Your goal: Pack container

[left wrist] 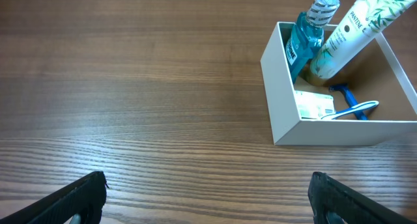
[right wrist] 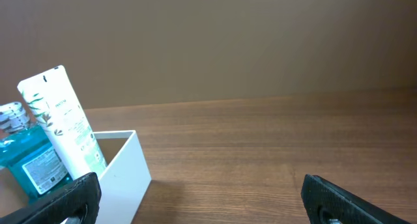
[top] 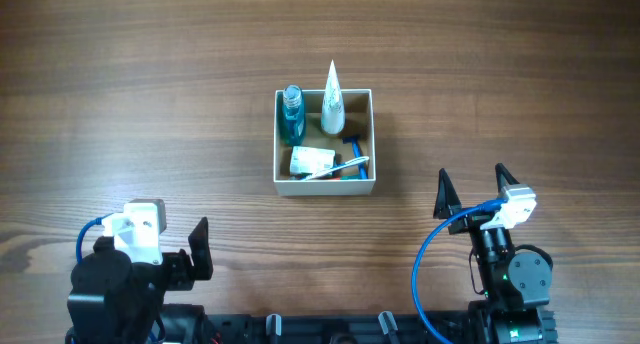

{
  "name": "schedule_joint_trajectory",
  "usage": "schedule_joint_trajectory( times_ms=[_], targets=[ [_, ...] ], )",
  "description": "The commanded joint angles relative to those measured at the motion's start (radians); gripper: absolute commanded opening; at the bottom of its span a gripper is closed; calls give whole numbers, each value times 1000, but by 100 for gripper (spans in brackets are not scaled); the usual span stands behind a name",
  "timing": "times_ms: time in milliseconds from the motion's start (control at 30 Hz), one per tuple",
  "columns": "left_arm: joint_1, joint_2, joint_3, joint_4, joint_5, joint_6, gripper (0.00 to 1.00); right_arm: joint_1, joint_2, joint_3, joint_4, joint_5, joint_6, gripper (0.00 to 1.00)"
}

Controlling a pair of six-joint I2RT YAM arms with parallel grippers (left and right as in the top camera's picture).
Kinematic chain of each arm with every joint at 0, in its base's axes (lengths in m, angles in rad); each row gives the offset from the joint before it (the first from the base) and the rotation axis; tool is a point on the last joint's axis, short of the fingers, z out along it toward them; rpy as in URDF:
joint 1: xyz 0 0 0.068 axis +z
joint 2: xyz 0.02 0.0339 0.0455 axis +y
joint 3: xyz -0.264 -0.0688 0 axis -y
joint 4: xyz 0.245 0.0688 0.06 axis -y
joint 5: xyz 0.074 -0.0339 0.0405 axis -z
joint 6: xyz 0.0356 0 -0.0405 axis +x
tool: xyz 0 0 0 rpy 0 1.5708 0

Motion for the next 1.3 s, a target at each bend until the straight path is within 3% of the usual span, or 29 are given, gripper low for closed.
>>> schedule_joint_trajectory(
  times_ms=[0,733,967,1267],
  targets=[
    [5,-6,-7,2,8,-13,100,0,-10,-1,2,-19,7,100],
    [6,-34,-32,3,9,-9,100,0,-10,-1,2,-19,7,100],
    [6,-235,-408,349,87,-9,100,0,-10,-1,2,-19,7,100],
    [6,-357,-752,1030,91,-4,100,0,-10,-1,2,-19,7,100]
  ],
)
